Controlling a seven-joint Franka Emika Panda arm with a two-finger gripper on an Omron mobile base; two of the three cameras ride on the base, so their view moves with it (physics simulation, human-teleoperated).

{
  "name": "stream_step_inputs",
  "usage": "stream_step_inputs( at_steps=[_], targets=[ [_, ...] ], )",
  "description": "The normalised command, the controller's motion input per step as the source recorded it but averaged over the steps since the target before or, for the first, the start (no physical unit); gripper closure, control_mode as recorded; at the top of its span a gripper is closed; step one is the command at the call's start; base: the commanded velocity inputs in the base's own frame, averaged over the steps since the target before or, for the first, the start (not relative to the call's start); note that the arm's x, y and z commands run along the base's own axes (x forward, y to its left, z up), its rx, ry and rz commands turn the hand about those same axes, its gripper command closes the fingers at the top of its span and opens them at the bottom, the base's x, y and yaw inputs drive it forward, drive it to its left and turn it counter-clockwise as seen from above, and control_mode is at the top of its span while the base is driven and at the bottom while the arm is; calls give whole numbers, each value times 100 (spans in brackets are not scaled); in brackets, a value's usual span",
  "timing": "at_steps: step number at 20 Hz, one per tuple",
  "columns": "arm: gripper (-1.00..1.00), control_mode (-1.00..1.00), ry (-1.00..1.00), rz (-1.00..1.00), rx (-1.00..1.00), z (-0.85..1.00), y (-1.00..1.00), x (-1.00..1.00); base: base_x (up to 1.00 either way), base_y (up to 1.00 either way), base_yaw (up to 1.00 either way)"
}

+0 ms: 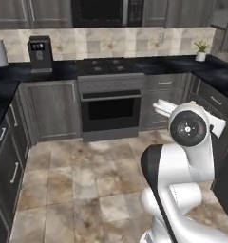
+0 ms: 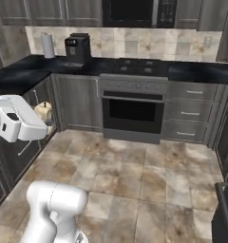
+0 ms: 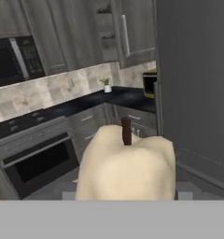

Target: Pick the candle and candle from the dining table and place them in the open cabinet. Close the cabinet after placing the objects.

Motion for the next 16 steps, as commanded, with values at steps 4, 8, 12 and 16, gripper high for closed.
stream_step_inputs(
  at_steps=[4, 8, 12, 16],
  targets=[
    [100, 100, 0, 0, 0, 0, 0, 0, 81, -13, -5],
    [100, 100, 0, 0, 0, 0, 0, 0, 74, -11, -16],
    [100, 100, 0, 0, 0, 0, 0, 0, 67, -11, -20],
    [100, 100, 0, 0, 0, 0, 0, 0, 61, -13, -22]
  ],
)
